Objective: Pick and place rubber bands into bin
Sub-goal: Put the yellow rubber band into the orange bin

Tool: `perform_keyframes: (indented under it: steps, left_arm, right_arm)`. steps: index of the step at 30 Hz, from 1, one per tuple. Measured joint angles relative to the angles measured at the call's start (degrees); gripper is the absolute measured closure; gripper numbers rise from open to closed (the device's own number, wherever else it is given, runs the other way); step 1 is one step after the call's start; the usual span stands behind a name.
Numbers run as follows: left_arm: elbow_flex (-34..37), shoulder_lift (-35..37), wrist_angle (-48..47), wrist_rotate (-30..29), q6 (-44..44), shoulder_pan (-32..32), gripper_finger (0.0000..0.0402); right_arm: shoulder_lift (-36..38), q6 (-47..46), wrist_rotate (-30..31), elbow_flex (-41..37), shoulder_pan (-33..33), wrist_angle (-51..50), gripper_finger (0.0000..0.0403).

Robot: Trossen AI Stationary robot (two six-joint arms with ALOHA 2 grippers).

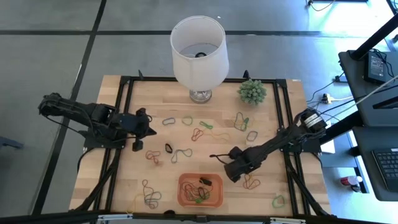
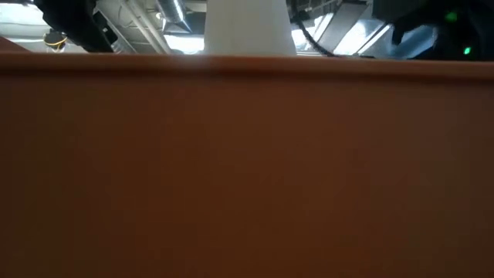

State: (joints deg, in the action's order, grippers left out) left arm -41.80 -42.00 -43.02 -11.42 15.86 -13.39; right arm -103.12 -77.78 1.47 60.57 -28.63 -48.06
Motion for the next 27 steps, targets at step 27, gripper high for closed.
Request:
perform_keyframes:
  steps: [27]
  left_arm:
    - [0.0,0.0,0.0,2.4,-0.6,0.0,0.0398]
  right_arm:
    - [5.7,29.2,35.3,38.4,-7.0,3.3,0.0403]
